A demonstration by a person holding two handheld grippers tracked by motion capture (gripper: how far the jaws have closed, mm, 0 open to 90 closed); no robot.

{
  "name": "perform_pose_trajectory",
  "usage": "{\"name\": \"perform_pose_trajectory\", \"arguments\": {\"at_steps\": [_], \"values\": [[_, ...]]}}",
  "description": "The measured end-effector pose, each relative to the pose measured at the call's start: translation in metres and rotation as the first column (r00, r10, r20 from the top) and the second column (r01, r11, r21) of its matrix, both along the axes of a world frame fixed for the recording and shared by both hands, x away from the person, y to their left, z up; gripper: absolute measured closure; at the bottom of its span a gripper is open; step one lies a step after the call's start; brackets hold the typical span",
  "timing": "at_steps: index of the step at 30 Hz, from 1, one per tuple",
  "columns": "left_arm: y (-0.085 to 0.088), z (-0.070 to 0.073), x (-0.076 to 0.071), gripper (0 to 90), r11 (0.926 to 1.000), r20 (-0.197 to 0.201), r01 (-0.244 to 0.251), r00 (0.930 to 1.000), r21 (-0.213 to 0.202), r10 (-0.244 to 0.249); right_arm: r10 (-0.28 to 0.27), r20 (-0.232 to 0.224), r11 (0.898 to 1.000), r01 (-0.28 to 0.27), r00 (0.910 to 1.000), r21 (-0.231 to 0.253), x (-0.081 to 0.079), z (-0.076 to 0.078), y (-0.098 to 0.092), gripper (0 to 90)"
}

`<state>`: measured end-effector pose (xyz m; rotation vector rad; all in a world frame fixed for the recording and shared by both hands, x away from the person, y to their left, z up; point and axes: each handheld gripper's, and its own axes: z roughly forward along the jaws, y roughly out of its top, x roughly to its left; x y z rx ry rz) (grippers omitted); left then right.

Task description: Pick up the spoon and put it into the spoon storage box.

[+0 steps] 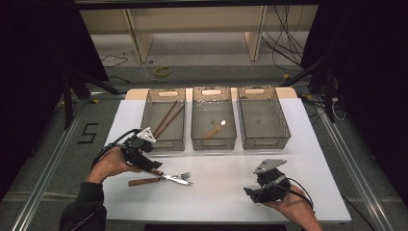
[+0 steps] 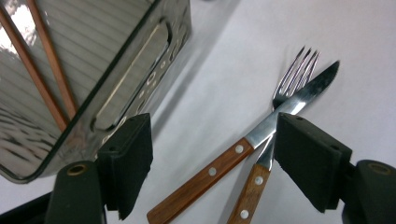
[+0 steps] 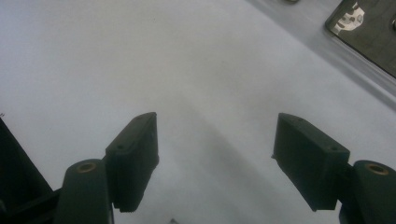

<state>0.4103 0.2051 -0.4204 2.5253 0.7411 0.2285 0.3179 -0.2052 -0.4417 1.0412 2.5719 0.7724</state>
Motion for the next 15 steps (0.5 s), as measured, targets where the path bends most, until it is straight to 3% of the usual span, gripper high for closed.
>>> {"name": "perform_pose_trajectory", "arguments": {"at_steps": [9, 12, 15], "values": [[0.007, -0.011, 0.005, 28.5, 0.9988, -0.016, 0.002, 0.9999, 0.048, -0.001, 0.0, 0.001, 1.0, 0.0, 1.0, 0.001, 0.0, 0.0, 0.001, 31.5], [0.008, -0.014, 0.006, 28.6, 0.9989, -0.02, 0.001, 0.9998, 0.047, 0.0, 0.001, 0.002, 1.0, -0.001, 1.0, -0.001, 0.0, -0.001, 0.001, 31.4], [0.009, -0.016, 0.007, 28.6, 0.9968, -0.023, 0.006, 0.9997, 0.08, -0.004, 0.001, 0.001, 1.0, -0.001, 1.0, 0.001, 0.0, 0.0, 0.0, 31.5]]}}
